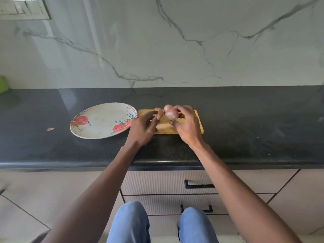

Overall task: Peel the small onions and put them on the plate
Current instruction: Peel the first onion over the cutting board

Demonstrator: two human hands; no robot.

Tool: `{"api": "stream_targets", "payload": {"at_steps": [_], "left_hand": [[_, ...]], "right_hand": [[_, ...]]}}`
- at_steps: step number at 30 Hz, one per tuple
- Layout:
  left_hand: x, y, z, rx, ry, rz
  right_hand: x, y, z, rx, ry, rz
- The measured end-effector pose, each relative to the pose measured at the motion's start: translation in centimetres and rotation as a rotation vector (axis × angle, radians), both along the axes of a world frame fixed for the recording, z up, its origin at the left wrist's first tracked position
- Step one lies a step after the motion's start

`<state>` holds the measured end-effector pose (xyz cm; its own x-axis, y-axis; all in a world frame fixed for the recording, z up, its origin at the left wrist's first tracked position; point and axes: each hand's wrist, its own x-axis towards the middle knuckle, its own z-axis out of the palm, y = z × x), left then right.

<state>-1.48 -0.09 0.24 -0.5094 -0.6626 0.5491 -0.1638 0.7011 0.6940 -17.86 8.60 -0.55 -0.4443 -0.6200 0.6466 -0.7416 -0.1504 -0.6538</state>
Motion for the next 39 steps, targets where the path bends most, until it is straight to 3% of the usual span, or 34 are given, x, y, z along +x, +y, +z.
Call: {"api": "stream_targets", "payload": {"at_steps": [4, 11, 15, 21, 32, 39], "left_hand": [[0.5, -0.7, 0.0, 0.314, 0.126, -0.118], [0.1, -1.0, -0.1, 0.369, 0.032, -0.252], [0.1, -1.9, -0.4, 0.370, 0.036, -0.196], [0.3, -1.7, 0.0, 0.229, -0.045, -0.257], [0.2, -1.7, -0.4, 0.314, -0.049, -0.274], [0.2, -1.8, -0.5, 0.329, -0.046, -0.265]], "right_hand": [[0.8, -0.1, -0.4, -0.044, 0.150, 0.066], [1.1, -0.6, -1.1, 0.047, 0.258, 0.125], [1.1, -0.7, -0.5, 0.004, 0.142, 0.091], [1.3, -0.3, 0.4, 0.156, -0.075, 0.140], [2.0, 0.2, 1.0, 0.074, -0.414, 0.146], [3.4, -0.6, 0.5, 0.036, -0.260, -0.045]]}}
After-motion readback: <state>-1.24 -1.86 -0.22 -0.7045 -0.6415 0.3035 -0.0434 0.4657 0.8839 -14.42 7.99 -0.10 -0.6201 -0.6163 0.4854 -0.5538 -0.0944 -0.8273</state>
